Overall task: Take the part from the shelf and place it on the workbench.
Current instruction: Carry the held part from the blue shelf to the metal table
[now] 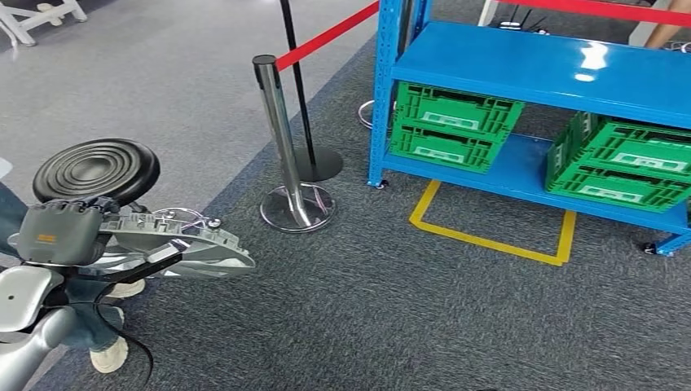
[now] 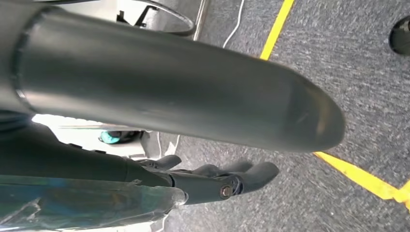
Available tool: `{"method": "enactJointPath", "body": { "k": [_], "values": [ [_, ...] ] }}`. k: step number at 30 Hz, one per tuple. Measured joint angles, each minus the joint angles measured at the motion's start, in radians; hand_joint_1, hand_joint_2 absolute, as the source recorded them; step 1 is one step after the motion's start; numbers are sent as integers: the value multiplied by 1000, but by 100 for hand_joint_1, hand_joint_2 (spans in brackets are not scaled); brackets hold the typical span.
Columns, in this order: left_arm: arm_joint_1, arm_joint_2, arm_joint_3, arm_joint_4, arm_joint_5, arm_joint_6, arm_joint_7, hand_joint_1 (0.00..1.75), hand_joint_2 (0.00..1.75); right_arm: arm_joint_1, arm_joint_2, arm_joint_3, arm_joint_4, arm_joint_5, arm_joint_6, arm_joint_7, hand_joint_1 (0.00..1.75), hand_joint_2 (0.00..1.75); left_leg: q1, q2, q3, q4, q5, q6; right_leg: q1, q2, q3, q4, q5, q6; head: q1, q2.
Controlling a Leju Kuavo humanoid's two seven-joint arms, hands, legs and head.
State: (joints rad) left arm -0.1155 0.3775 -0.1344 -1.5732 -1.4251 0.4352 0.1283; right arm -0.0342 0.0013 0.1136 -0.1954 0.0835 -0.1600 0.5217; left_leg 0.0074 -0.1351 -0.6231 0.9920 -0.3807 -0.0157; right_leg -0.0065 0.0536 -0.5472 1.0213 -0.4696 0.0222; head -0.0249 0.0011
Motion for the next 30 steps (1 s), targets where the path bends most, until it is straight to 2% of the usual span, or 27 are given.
{"method": "enactJointPath", "body": {
  "k": [1,2,3,4,5,6,7,8,9,10,11,13,15,16,17,19,20,21,22,23,24,25,26,27,28,30],
  "values": [
    [-2,0,0,0,0,-1,-1,175,175,-1,0,0,0,0,0,0,0,0,-1,19,-8,11,-9,-5,-1,-12,0,-3,4,-6,-3,0],
    [-5,0,-1,0,0,-3,-2,175,175,-1,0,0,0,0,0,0,0,0,-3,49,-23,43,-30,-10,-2,-26,1,-7,7,-12,-5,0],
    [-10,-1,-2,0,1,-5,-3,175,175,-1,0,0,0,1,0,0,0,0,-3,85,-48,96,-62,-14,-3,-39,0,-8,9,-15,-8,0],
    [-14,-2,-4,0,1,-7,-3,175,175,0,-1,0,0,1,0,0,0,0,-3,110,-79,166,-99,-19,-2,-53,-2,-9,10,-17,-11,0],
    [-16,-4,-6,0,1,-8,-4,175,175,1,-1,1,0,1,0,0,0,0,-1,121,-110,235,-128,-23,-2,-67,-3,-9,10,-17,-11,0],
    [-17,-6,-8,1,1,-9,-4,175,175,1,-1,1,0,1,0,0,0,0,1,124,-128,281,-141,-26,-2,-81,-5,-9,10,-17,-11,0],
    [-17,-7,-10,1,1,-10,-4,175,175,1,-1,1,0,1,0,0,0,0,3,126,-130,292,-137,-27,-2,-95,-5,-9,10,-17,-11,0],
    [-17,-8,-10,2,1,-10,-5,175,175,0,-1,1,0,1,0,0,0,0,4,131,-108,258,-113,-28,-2,-108,-4,-8,9,-16,-11,0],
    [-18,-8,-11,2,1,-10,-5,175,175,-1,-1,1,0,1,0,0,0,0,5,141,-72,196,-81,-28,-3,-120,-3,-8,8,-14,-11,0],
    [-19,-9,-11,2,1,-10,-5,175,175,-1,-1,2,0,1,0,0,0,0,2,168,-31,122,-55,-28,0,-132,-1,-8,6,-10,-12,0],
    [-22,-9,-11,2,1,-10,-5,175,175,-2,-2,2,-1,1,0,-1,0,0,-1,191,1,60,-37,-23,3,-143,0,-7,3,-5,-12,0],
    [-24,-10,-11,2,1,-10,-5,175,175,-2,-4,2,-1,1,0,-1,0,0,-8,213,25,6,-31,-9,11,-164,3,-8,-1,4,-10,0],
    [-24,-10,-12,2,1,-10,-5,175,175,-3,-5,2,-1,1,0,-2,0,0,-9,186,20,2,-27,9,11,-183,5,-11,-3,14,-6,0],
    [-25,-10,-12,2,1,-10,-5,175,175,-4,-5,2,-1,1,1,-1,0,0,-8,174,19,0,-25,17,8,-172,3,-5,-12,20,-5,0],
    [-27,-10,-13,2,1,-10,-5,175,175,-5,-5,2,-2,1,2,-2,0,0,-7,162,18,-2,-23,24,6,-146,-9,23,-31,24,-3,0],
    [-33,-12,-14,3,1,-10,-6,175,175,-3,-5,2,-2,0,5,-10,0,0,-6,137,18,-3,-21,34,4,-80,-64,145,-93,27,2,0],
    [-34,-13,-16,3,0,-11,-6,175,175,-2,-5,3,-2,0,6,-16,0,0,-7,124,17,-3,-20,37,4,-63,-100,221,-123,26,3,0],
    [-35,-14,-18,4,0,-11,-6,175,175,0,-5,3,-2,0,7,-21,0,0,-8,109,17,-2,-20,39,5,-56,-130,276,-138,25,4,0],
    [-35,-15,-19,4,0,-12,-6,175,175,1,-5,3,-2,0,7,-24,0,0,-9,93,17,-2,-20,39,6,-53,-143,294,-132,23,4,0],
    [-35,-15,-21,5,0,-12,-7,175,175,1,-5,3,-2,0,7,-24,0,0,-9,78,17,-2,-19,39,6,-51,-138,272,-108,21,3,0],
    [-36,-15,-22,5,2,-13,-8,175,175,1,-5,3,-2,0,8,-24,0,0,-9,63,17,-1,-19,38,5,-44,-114,212,-69,18,4,0],
    [-37,-16,-23,5,4,-14,-9,175,175,1,-5,3,-2,-1,10,-24,0,0,-8,48,17,-1,-18,36,3,-23,-82,138,-32,16,4,0],
    [-39,-16,-24,6,6,-15,-10,175,175,1,-5,3,-2,-2,12,-25,0,0,-8,35,14,1,-16,33,-1,1,-53,71,-8,14,3,0],
    [-42,-16,-25,7,9,-16,-12,175,175,0,-5,3,-2,-2,14,-29,0,0,-8,22,10,3,-13,28,-4,21,-31,26,5,14,3,0],
    [-45,-16,-26,8,12,-17,-13,175,175,0,-5,3,-2,-2,16,-34,0,0,-6,10,4,4,-10,22,-5,33,-22,6,7,13,3,0],
    [-48,-13,-27,10,19,-17,-17,175,175,-2,-4,3,-2,-2,19,-42,0,0,-1,-14,-6,3,-2,8,-3,16,-17,1,9,8,3,0]
  ]
}}
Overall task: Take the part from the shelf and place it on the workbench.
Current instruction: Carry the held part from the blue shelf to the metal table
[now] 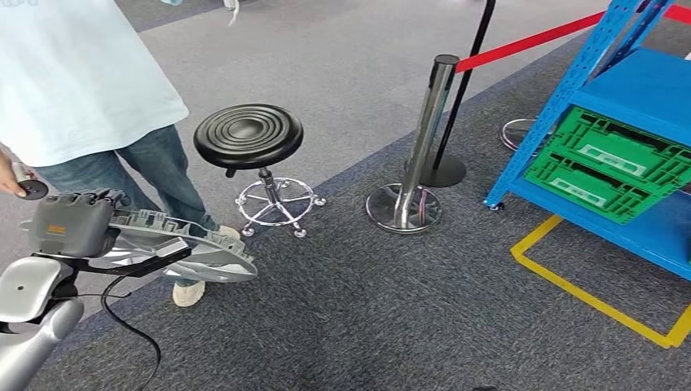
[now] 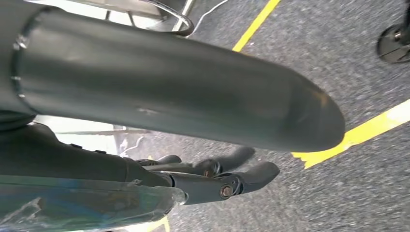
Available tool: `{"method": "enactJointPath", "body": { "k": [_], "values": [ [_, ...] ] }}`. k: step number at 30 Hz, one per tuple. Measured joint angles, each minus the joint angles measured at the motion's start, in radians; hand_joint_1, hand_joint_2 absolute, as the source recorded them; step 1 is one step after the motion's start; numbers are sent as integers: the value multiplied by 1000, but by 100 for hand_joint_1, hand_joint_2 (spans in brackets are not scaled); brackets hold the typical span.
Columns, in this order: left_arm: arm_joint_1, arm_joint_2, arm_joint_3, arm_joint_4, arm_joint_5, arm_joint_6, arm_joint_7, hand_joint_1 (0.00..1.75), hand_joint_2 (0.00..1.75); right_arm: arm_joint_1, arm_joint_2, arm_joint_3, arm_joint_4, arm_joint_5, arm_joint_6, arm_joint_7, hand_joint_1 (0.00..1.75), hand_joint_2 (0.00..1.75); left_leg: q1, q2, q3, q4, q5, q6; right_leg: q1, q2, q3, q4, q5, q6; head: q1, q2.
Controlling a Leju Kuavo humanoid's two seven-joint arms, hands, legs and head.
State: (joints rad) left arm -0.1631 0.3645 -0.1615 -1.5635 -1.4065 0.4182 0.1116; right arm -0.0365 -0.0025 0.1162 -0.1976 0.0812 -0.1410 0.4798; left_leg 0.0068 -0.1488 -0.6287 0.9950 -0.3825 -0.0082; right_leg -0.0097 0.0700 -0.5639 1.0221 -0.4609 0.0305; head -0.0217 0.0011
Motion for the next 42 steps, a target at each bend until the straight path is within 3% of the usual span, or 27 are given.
{"method": "enactJointPath", "body": {
  "k": [1,2,4,5,7,8,9,11,13,15,17,18,20,22,23,25,27,29,30,31,32,33,35,37,38,40,42],
  "values": [
    [0,3,0,1,3,0,-2,175,175,-1,1,0,0,0,0,0,0,0,0,9,-5,4,-3,-5,0,-13,1,-3,3,-6,0,0],
    [-2,6,0,1,7,0,-4,175,175,-2,3,0,0,0,0,1,0,0,-2,33,-14,23,-16,-10,0,-26,4,-7,6,-12,-4,0],
    [-8,9,-1,2,13,0,-7,175,175,-1,4,0,0,0,-2,3,0,0,-5,104,-60,122,-73,-19,1,-55,6,-14,9,-21,-10,0],
    [-10,10,-3,2,14,0,-9,175,175,-1,4,-1,0,0,-2,2,0,0,-3,125,-92,191,-105,-23,2,-69,6,-14,9,-22,-12,0],
    [-9,10,-8,3,15,0,-13,175,175,0,5,-1,0,-1,-3,2,0,0,3,137,-132,281,-132,-30,3,-99,6,-14,8,-23,-13,0],
    [-8,10,-10,3,15,0,-14,175,175,-1,6,-1,0,-1,-2,2,0,0,6,140,-125,271,-119,-32,3,-113,6,-14,7,-22,-12,0],
    [-8,10,-12,4,15,0,-15,175,175,-2,6,-1,0,-2,-2,2,0,0,8,146,-97,223,-90,-34,3,-127,7,-14,6,-20,-12,0],
    [-11,10,-15,4,15,0,-15,175,175,-4,7,-1,0,-4,-3,1,0,0,7,188,-18,84,-37,-35,6,-151,10,-11,1,-12,-14,0],
    [-16,10,-18,4,15,0,-15,175,175,-7,7,-1,0,-5,-3,1,0,0,1,213,20,9,-23,-24,12,-171,13,-10,-5,-1,-13,0],
    [-17,12,-20,4,15,0,-15,175,175,-10,8,-1,-1,-6,-4,0,0,0,-4,192,17,3,-24,-4,12,-192,19,-14,-8,10,-10,0],
    [-19,15,-22,4,15,0,-15,175,175,-13,10,-1,-2,-7,-4,2,0,0,-3,168,17,0,-21,10,7,-170,12,5,-26,21,-7,0],
    [-22,17,-23,4,15,0,-15,175,175,-13,11,0,-2,-7,-4,1,0,0,-1,157,17,-1,-19,17,5,-142,-5,44,-49,25,-5,0],
    [-26,17,-25,4,14,0,-16,175,175,-10,13,0,-2,-8,-4,-9,0,0,-1,135,17,-2,-18,25,5,-87,-71,178,-112,25,-1,0],
    [-26,16,-29,5,14,0,-16,175,175,-6,14,0,-2,-8,-4,-18,0,0,-4,108,16,-1,-18,28,6,-72,-134,293,-145,21,-1,0],
    [-26,17,-29,6,14,0,-16,175,175,-5,14,0,-2,-8,-4,-18,0,0,-5,93,17,-1,-18,28,7,-70,-145,301,-133,19,-1,0],
    [-27,17,-31,7,15,0,-16,175,175,-5,14,0,-2,-8,-4,-18,0,0,-5,63,18,0,-17,27,8,-54,-110,202,-61,11,0,0],
    [-30,17,-33,7,15,0,-16,175,175,-5,14,0,-2,-7,-4,-19,0,0,-6,36,15,3,-17,23,2,-7,-50,64,-1,7,-1,0],
    [-33,19,-34,7,16,0,-16,175,175,-8,14,0,-2,-5,-6,-24,0,0,-3,12,7,4,-13,11,0,18,-22,9,6,4,-2,0],
    [-33,21,-35,8,16,0,-16,175,175,-9,14,0,-2,-5,-6,-26,0,0,-1,0,3,3,-9,3,1,10,-17,3,5,1,-2,0],
    [-31,22,-35,8,16,0,-16,175,175,-11,15,0,-2,-5,-7,-27,0,0,2,1,0,2,-8,-3,2,-2,-15,1,8,-5,-1,0],
    [-31,25,-36,8,17,0,-16,175,175,-11,17,0,-2,-4,-7,-27,0,0,1,22,-6,11,-15,-8,2,-14,-13,-3,11,-12,-3,0],
    [-32,26,-37,8,17,0,-16,175,175,-11,17,-1,-2,-5,-7,-26,0,0,-1,54,-19,37,-33,-12,2,-27,-11,-8,14,-17,-6,0],
    [-36,28,-40,9,18,0,-16,175,175,-9,18,-1,-2,-5,-5,-25,0,0,-4,121,-72,151,-96,-18,5,-56,-9,-12,15,-25,-12,0],
    [-36,28,-45,12,20,-1,-16,175,175,-6,18,-2,-2,-6,-1,-25,0,0,0,136,-126,268,-141,-24,6,-86,-9,-12,14,-27,-12,0],
    [-35,28,-48,14,21,-1,-16,175,175,-6,18,-2,-2,-6,1,-25,0,0,2,137,-132,283,-138,-26,6,-100,-9,-12,13,-27,-13,0],
    [-35,28,-50,17,23,-1,-16,175,175,-7,18,-2,-2,-6,1,-25,0,0,5,153,-83,197,-85,-30,6,-127,-7,-11,10,-23,-13,0],
    [-37,27,-51,18,23,-1,-16,175,175,-8,17,-2,-2,-4,0,-25,0,0,3,203,-9,64,-38,-30,11,-150,-4,-9,4,-14,-13,0]
  ]
}}
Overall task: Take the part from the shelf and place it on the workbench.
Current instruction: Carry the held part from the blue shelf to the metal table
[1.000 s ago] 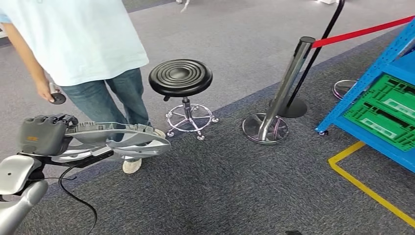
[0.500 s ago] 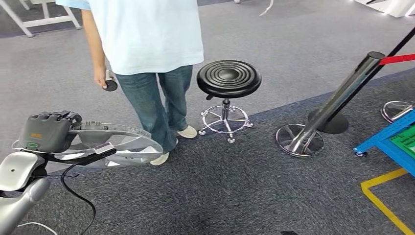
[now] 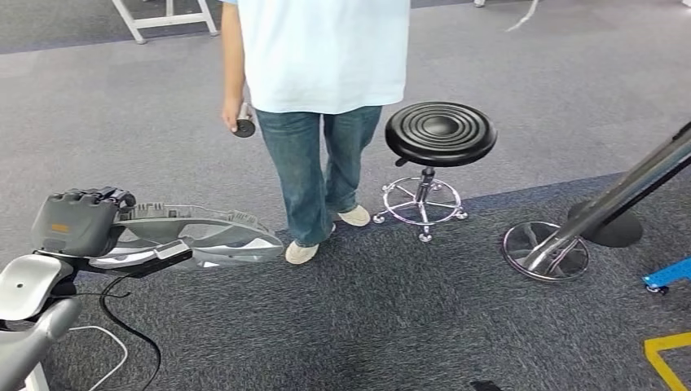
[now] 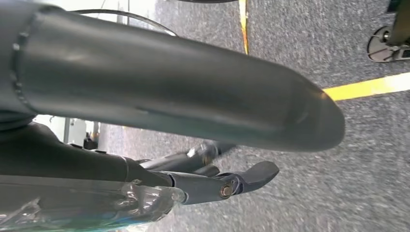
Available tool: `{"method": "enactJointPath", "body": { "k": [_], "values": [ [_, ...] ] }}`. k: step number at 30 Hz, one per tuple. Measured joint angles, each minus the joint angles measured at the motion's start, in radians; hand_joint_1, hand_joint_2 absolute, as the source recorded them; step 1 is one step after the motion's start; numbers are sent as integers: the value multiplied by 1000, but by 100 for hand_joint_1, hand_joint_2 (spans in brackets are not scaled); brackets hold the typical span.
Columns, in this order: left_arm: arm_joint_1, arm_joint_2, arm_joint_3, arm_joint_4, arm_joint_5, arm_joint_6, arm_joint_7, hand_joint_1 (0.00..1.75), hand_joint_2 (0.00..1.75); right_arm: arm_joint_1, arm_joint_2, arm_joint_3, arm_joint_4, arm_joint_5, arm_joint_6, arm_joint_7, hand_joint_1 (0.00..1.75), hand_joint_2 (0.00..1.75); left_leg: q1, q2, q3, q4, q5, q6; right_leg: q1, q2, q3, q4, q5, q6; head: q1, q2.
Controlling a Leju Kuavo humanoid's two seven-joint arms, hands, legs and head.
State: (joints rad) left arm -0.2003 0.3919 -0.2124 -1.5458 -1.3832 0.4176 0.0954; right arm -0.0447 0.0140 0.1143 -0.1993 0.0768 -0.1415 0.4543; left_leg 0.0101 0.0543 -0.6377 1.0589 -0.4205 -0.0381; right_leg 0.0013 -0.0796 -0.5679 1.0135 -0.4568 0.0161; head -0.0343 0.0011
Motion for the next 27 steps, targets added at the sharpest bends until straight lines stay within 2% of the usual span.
{"method": "enactJointPath", "body": {
  "k": [1,2,4,5,6,7,8,9,10,11,12,13,15,16,18,20,21,24,25,27],
  "values": [
    [-1,0,-1,0,0,0,0,175,175,0,-1,0,0,1,-1,0,0,0,-2,15,21,-39,8,5,4,-10,2,1,-3,5,2,0],
    [-2,0,-2,1,0,0,0,175,175,-1,-2,0,0,1,-2,0,0,0,-4,20,28,-55,8,11,8,-20,5,2,-7,9,5,0],
    [-2,0,-3,2,0,0,0,175,175,-4,-3,0,0,2,-2,0,0,0,-6,-8,26,-56,9,28,7,-39,10,1,-12,18,9,0],
    [-3,1,-3,2,0,0,0,175,175,-5,-3,0,0,2,-2,0,0,0,-5,-20,26,-57,10,35,4,-31,8,8,-21,23,10,0],
    [-4,2,-3,2,0,1,0,175,175,-5,-2,0,0,2,-2,0,0,0,-4,-32,26,-57,11,42,1,-10,-2,33,-38,28,11,0],
    [-6,2,-3,2,0,1,0,175,175,-5,-2,0,0,2,-2,-2,0,0,-2,-43,27,-58,12,48,-1,20,-23,80,-65,31,13,0],
    [-8,2,-4,2,0,1,0,175,175,-4,-2,0,0,2,-2,-6,0,0,-2,-55,26,-58,12,53,-2,50,-55,149,-98,33,15,0],
    [-8,1,-5,2,0,1,0,175,175,-2,-1,0,0,2,-2,-8,0,0,-3,-68,26,-58,12,56,-2,67,-92,224,-127,32,16,0],
    [-8,1,-6,3,0,1,0,175,175,0,-1,0,0,1,-2,-11,0,0,-4,-83,25,-58,12,57,-2,75,-123,283,-145,31,17,0],
    [-8,0,-6,3,0,1,0,175,175,1,-1,0,0,1,-2,-12,0,0,-5,-98,25,-58,13,57,-1,78,-140,307,-143,29,17,0],
    [-7,0,-7,3,0,1,0,175,175,2,-1,0,0,1,-2,-11,0,0,-5,-112,25,-58,13,57,-1,81,-139,296,-125,26,17,0],
    [-7,0,-7,3,0,1,0,175,175,2,-1,0,0,2,-2,-11,0,0,-5,-125,26,-58,14,57,-1,84,-124,255,-96,23,17,0],
    [-8,-1,-7,3,0,1,0,175,175,2,-1,0,0,2,-2,-10,0,0,-4,-144,26,-58,15,54,-2,102,-71,138,-36,18,17,0],
    [-9,-1,-7,3,2,1,-1,175,175,1,-1,0,0,3,-3,-11,0,0,-5,-152,25,-56,16,52,-4,113,-46,81,-18,17,17,0],
    [-9,-1,-8,3,13,0,-12,175,175,-4,-1,0,0,4,-5,-15,0,0,-5,-166,20,-55,19,44,-4,128,-16,16,-5,14,16,0],
    [-10,0,-12,3,27,-1,-36,175,175,-8,-1,-1,0,5,-9,-19,0,0,-2,-176,18,-60,24,34,-1,125,-10,9,-3,11,16,0],
    [-10,2,-16,4,31,-1,-48,175,175,-8,-1,-1,0,5,-11,-20,0,0,-1,-177,18,-63,28,39,0,124,-9,6,1,11,15,0],
    [-22,5,-31,9,32,0,-68,175,175,-9,-1,-2,0,5,-10,-20,0,0,-1,-174,17,-71,36,65,0,127,-12,-2,11,14,14,0],
    [-31,5,-37,12,32,0,-71,175,175,-9,-1,-2,0,6,-8,-20,0,0,0,-172,17,-73,37,65,1,128,-14,-2,12,12,14,0],
    [-54,9,-50,16,41,-2,-74,175,175,-9,2,-3,0,7,-3,-20,0,0,2,-168,17,-77,39,52,4,130,-17,-1,14,7,15,0]
  ]
}}
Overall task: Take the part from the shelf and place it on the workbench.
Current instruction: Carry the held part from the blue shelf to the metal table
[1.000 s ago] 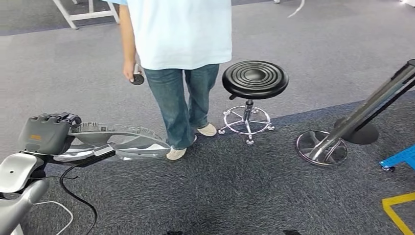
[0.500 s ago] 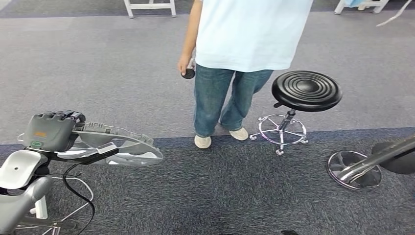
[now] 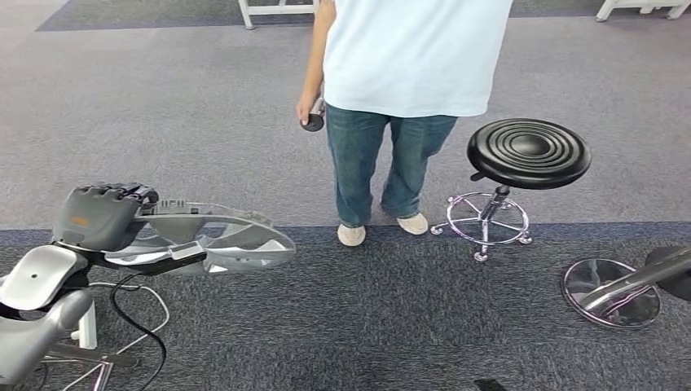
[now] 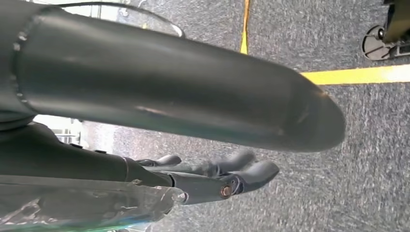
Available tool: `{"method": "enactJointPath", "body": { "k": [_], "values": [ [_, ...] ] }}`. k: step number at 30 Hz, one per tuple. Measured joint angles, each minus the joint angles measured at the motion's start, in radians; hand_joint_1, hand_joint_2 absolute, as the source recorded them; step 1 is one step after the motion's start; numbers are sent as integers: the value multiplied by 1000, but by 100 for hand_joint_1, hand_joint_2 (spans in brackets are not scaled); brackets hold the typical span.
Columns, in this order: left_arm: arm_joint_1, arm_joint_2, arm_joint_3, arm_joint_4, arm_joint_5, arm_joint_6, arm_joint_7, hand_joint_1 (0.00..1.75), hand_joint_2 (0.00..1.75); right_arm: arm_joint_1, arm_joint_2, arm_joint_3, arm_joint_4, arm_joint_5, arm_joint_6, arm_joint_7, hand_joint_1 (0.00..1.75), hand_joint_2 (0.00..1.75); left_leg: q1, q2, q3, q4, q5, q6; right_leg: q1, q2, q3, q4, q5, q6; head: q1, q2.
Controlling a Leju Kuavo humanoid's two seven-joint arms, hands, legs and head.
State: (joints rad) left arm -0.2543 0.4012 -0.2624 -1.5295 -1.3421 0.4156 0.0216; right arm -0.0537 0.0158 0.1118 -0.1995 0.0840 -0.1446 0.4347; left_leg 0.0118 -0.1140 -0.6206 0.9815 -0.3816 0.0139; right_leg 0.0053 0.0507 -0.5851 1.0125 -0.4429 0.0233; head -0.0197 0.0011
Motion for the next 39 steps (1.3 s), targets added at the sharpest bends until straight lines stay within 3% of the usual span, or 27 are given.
{"method": "enactJointPath", "body": {
  "k": [3,8,17,32,39],
  "values": [
    [-42,20,-9,2,36,-13,-4,175,175,1,8,0,0,3,-1,0,0,0,4,5,-1,-5,3,-25,3,3,-4,1,3,-5,0,0],
    [-93,79,-7,-8,100,-45,-33,175,175,4,22,0,0,13,-11,0,0,0,5,8,-2,-5,4,-32,4,5,-5,1,4,-8,1,0],
    [-181,164,1,-37,166,-96,-74,175,175,5,49,0,0,8,-26,0,0,0,3,8,-4,-4,5,-31,0,5,-5,0,6,-5,1,0],
    [-225,188,1,-41,219,-109,-64,175,175,6,61,0,0,7,-24,0,0,0,0,8,-5,-3,6,-30,-2,5,-7,0,7,-4,1,0],
    [-259,224,35,-6,296,-129,-50,175,175,7,69,0,0,8,-24,0,0,0,0,9,-6,-3,6,-30,-2,6,-8,0,7,-4,1,0]
  ]
}}
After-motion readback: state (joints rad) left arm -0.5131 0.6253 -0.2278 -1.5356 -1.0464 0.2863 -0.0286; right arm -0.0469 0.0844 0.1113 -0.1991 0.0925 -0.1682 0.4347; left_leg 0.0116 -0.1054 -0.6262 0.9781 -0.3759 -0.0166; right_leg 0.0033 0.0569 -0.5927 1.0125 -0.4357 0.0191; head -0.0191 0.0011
